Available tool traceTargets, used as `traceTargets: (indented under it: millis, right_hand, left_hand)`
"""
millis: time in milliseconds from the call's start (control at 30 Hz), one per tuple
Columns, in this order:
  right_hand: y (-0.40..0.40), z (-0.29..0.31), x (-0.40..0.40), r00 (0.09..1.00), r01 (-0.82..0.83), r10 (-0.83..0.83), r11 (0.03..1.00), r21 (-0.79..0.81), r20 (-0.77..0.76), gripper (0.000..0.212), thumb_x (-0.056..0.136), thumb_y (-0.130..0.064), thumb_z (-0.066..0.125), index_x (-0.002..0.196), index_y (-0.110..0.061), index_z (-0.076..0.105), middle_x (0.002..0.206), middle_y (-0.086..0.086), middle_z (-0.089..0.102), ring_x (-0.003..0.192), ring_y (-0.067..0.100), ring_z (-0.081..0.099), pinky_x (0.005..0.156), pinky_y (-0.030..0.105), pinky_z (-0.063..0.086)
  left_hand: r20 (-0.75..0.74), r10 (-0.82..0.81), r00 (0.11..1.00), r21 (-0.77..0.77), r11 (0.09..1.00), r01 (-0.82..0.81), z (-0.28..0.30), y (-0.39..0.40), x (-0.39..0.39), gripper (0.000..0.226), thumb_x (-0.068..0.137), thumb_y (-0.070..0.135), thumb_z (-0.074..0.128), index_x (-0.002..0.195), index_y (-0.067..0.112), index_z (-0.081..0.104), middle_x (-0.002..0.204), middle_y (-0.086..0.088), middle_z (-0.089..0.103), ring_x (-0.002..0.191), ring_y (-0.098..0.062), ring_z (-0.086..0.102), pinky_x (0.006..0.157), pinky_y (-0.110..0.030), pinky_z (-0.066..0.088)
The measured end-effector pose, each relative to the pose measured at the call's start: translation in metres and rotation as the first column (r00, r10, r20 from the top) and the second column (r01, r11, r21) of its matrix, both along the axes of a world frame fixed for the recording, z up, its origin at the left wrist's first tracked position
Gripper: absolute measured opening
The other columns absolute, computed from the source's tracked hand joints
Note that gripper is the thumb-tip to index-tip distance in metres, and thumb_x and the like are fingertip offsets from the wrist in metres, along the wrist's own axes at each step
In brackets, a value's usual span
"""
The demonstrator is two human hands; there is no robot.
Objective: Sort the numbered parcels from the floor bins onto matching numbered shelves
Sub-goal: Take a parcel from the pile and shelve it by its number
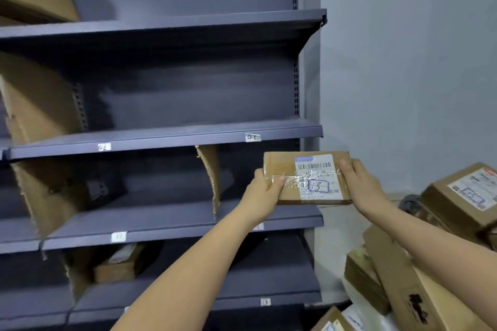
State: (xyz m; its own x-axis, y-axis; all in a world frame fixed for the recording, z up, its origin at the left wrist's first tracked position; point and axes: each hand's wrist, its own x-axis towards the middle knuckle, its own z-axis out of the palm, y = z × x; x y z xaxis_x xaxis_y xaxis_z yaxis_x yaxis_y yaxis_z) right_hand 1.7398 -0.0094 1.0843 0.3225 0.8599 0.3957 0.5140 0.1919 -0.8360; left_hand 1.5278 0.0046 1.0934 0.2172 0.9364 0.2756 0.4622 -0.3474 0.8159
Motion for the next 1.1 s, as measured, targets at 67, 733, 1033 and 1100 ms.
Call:
traceTargets:
  millis: [67, 733, 1033, 1100]
  right_hand:
    - [0.003, -0.005, -0.028, 0.999, -0.042, 0.042, 0.999, 0.003, -0.005, 0.033, 0.104, -0.042, 0.032, 0.114, -0.016, 0.05, 0.1, 0.004, 0.058, 0.083, 0.019, 0.053, 0.064, 0.023, 0.037]
    - [-0.019, -0.074, -0.367, 0.967, -0.203, 0.228, 0.958, -0.202, 0.11, 0.043, 0.101, -0.053, 0.025, 0.11, -0.015, 0.044, 0.1, 0.011, 0.053, 0.094, 0.033, 0.048, 0.076, 0.04, 0.035]
    - [-0.001, -0.093, -0.494, 0.916, -0.374, 0.397, 0.893, -0.251, 0.049, 0.045, 0.095, -0.064, 0.023, 0.099, -0.022, 0.038, 0.098, 0.007, 0.062, 0.087, 0.029, 0.059, 0.079, 0.053, 0.053]
    - [0.007, -0.096, -0.51, 0.903, -0.408, 0.428, 0.876, -0.256, 0.026, 0.042, 0.094, -0.064, 0.025, 0.099, -0.024, 0.038, 0.098, 0.007, 0.062, 0.088, 0.029, 0.06, 0.077, 0.056, 0.055]
  left_hand:
    - [0.0, 0.043, 0.999, -0.023, 0.999, -0.043, -0.005, -0.008, -0.028, 0.043, 0.101, 0.04, 0.042, 0.135, 0.013, 0.036, 0.126, 0.002, 0.052, 0.104, -0.011, 0.048, 0.083, -0.022, 0.035]
    - [-0.1, 0.319, 0.942, -0.153, 0.931, -0.331, -0.068, -0.091, -0.368, 0.043, 0.104, 0.042, 0.027, 0.144, 0.032, 0.037, 0.127, 0.002, 0.056, 0.102, -0.018, 0.054, 0.076, -0.028, 0.043]
    - [-0.081, 0.481, 0.873, -0.215, 0.847, -0.487, -0.089, -0.092, -0.491, 0.036, 0.102, 0.044, 0.033, 0.124, 0.019, 0.044, 0.108, -0.003, 0.057, 0.083, -0.017, 0.052, 0.065, -0.029, 0.04]
    - [-0.082, 0.5, 0.862, -0.219, 0.835, -0.505, -0.096, -0.085, -0.51, 0.029, 0.102, 0.044, 0.033, 0.115, 0.021, 0.045, 0.1, -0.001, 0.057, 0.076, -0.015, 0.052, 0.064, -0.03, 0.043]
